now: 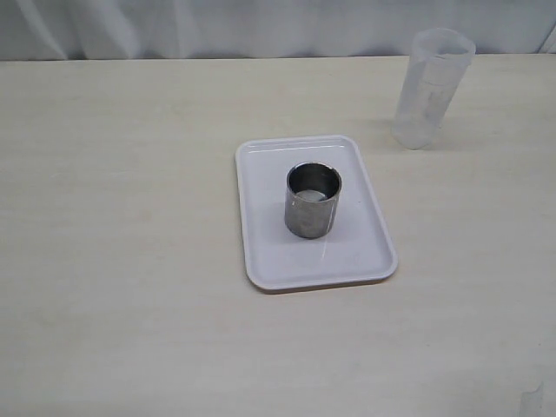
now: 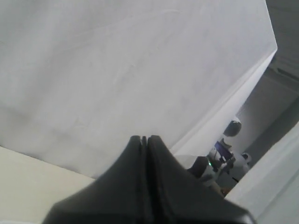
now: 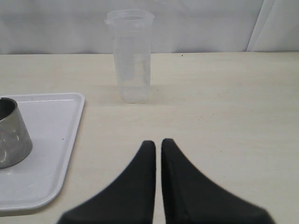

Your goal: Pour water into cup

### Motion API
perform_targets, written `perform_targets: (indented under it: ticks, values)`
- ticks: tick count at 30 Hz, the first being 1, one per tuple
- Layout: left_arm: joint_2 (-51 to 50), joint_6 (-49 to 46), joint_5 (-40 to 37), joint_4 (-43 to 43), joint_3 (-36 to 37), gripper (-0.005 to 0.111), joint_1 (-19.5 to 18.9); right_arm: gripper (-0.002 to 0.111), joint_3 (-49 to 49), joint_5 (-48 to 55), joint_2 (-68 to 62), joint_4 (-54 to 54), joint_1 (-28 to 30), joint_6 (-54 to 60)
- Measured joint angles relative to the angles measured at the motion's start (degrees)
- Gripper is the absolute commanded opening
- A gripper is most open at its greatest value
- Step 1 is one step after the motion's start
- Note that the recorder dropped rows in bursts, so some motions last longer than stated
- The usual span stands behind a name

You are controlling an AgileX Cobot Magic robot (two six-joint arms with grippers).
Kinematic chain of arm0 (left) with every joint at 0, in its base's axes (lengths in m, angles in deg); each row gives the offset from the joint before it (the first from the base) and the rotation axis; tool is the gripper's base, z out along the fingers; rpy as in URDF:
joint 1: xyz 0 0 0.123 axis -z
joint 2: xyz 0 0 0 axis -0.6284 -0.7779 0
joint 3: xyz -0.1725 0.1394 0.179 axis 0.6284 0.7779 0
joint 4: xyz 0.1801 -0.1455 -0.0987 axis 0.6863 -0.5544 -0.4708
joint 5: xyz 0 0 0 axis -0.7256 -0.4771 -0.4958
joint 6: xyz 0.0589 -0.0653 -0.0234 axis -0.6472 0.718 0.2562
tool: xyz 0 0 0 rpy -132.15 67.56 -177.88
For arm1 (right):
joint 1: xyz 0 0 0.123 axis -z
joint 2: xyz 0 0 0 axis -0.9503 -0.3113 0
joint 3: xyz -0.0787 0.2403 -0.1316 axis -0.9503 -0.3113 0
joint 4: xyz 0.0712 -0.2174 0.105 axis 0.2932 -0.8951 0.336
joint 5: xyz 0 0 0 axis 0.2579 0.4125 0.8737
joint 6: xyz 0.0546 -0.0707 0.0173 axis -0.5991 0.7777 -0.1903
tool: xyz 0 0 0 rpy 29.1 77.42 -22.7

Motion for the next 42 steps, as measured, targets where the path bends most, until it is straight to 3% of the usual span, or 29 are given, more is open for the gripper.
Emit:
perform_targets:
  ticks: [12,21,30,42]
  values:
    - [2.92,0.0,-0.08,-2.79,1.63,0.0,-9.25,0.004,0.0,0.0,0.0,0.0,0.0,0.0]
    - [9.48,0.0,-0.23,-3.01,8.32,0.0,-14.17,0.004,0.0,0.0,0.0,0.0,0.0,0.0]
    - [12.82,0.0,-0.23,-10.24,14.97,0.0,-19.99,0.004,0.0,0.0,0.0,0.0,0.0,0.0]
    - [19.8,0.0,-0.23,-10.5,22.56,0.0,-20.69,0.004,0.0,0.0,0.0,0.0,0.0,0.0]
